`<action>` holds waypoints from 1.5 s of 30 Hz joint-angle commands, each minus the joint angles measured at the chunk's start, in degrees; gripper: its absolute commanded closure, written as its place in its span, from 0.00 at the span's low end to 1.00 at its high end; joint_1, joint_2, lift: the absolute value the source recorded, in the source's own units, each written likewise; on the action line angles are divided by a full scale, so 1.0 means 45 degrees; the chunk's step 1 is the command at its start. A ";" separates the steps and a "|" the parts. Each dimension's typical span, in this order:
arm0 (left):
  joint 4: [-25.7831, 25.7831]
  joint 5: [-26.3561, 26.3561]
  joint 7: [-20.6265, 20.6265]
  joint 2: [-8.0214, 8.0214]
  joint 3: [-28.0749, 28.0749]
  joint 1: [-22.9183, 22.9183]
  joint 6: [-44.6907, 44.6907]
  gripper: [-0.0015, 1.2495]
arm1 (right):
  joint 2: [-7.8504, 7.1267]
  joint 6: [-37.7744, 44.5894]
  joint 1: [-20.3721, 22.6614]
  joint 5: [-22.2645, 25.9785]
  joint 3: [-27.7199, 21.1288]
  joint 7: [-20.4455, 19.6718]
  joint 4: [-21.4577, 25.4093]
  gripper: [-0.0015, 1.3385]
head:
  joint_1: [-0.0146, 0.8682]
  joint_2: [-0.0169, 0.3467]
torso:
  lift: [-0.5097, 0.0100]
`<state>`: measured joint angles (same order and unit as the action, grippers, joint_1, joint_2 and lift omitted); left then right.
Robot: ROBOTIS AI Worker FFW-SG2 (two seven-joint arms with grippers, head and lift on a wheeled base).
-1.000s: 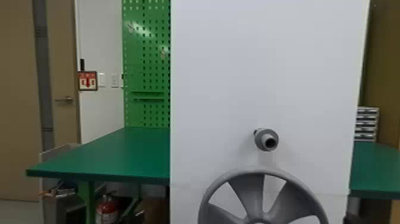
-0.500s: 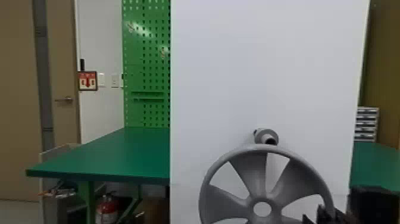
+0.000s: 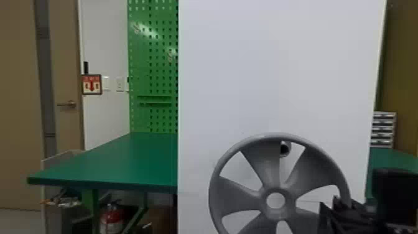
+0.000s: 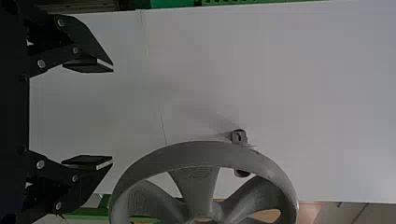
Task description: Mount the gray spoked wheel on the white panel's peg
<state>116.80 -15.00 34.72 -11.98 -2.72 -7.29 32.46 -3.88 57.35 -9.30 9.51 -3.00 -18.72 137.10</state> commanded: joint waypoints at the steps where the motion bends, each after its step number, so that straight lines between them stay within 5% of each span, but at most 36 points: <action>1: 0.0001 0.0051 0.0000 -0.0014 -0.0022 0.0000 0.0032 0.43 | -0.0115 0.0283 -0.0550 0.0543 -0.0134 0.0000 0.0001 0.96 | 0.16 0.03 | 0.21; 20: 0.0001 0.0149 0.0000 -0.0014 -0.0158 -0.0117 0.0130 0.43 | -0.0642 0.0244 -0.1956 0.1852 -0.0993 -0.0586 -0.0116 0.96 | 0.16 0.03 | 0.21; 45: 0.0001 0.0227 0.0000 -0.0014 -0.0295 -0.0215 0.0188 0.44 | -0.0720 0.0010 -0.2425 0.2633 -0.0915 -0.0644 -0.0546 0.96 | 0.16 0.03 | 0.21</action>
<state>116.75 -13.99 34.66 -12.04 -3.97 -8.20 33.31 -7.10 57.66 -19.97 21.29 -7.56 -21.54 134.99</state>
